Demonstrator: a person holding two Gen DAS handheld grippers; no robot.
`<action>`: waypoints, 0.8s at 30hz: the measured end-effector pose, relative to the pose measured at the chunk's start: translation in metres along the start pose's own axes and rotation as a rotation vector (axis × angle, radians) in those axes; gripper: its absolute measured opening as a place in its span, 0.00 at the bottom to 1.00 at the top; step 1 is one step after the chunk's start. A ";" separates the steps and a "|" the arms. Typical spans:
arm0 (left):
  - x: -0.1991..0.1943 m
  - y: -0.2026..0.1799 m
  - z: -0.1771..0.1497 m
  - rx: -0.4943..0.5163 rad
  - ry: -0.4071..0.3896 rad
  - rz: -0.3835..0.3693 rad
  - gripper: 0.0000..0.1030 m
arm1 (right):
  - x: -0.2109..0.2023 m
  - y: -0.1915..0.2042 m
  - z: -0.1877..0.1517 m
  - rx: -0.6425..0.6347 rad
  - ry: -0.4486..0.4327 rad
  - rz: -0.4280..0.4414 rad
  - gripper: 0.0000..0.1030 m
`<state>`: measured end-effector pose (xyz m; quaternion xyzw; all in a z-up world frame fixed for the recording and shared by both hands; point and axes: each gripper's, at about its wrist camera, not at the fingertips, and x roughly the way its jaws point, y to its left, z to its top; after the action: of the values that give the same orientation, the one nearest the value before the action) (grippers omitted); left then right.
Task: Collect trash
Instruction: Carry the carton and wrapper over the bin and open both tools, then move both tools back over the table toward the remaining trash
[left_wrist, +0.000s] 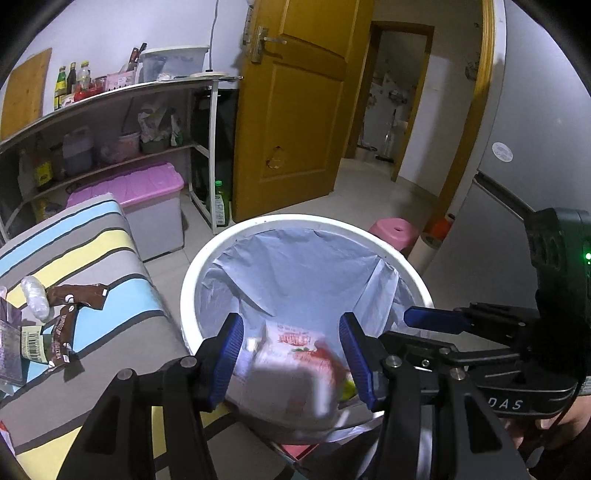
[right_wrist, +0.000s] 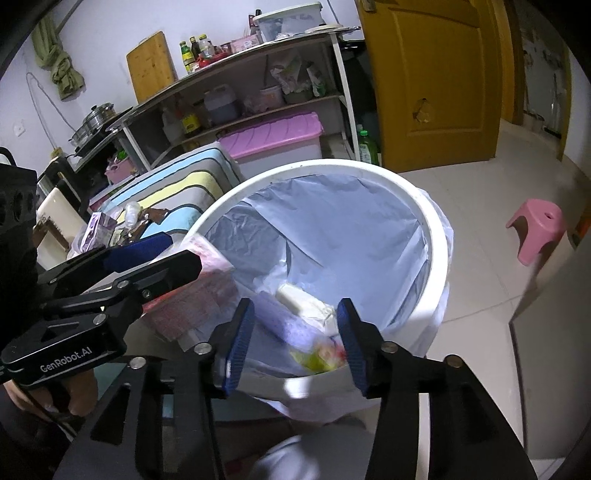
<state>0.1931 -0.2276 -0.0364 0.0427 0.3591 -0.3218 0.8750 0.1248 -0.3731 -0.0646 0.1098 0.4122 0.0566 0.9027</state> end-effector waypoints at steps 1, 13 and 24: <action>-0.001 0.001 0.000 0.000 -0.001 0.001 0.53 | 0.000 -0.001 0.000 0.000 -0.002 0.001 0.49; -0.031 0.011 -0.013 -0.062 -0.041 0.012 0.53 | -0.020 0.004 0.000 -0.006 -0.060 0.009 0.49; -0.086 0.025 -0.032 -0.120 -0.110 0.081 0.52 | -0.039 0.036 -0.002 -0.069 -0.095 0.053 0.49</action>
<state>0.1425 -0.1526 -0.0078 -0.0133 0.3271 -0.2658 0.9068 0.0969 -0.3457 -0.0287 0.0919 0.3635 0.0894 0.9227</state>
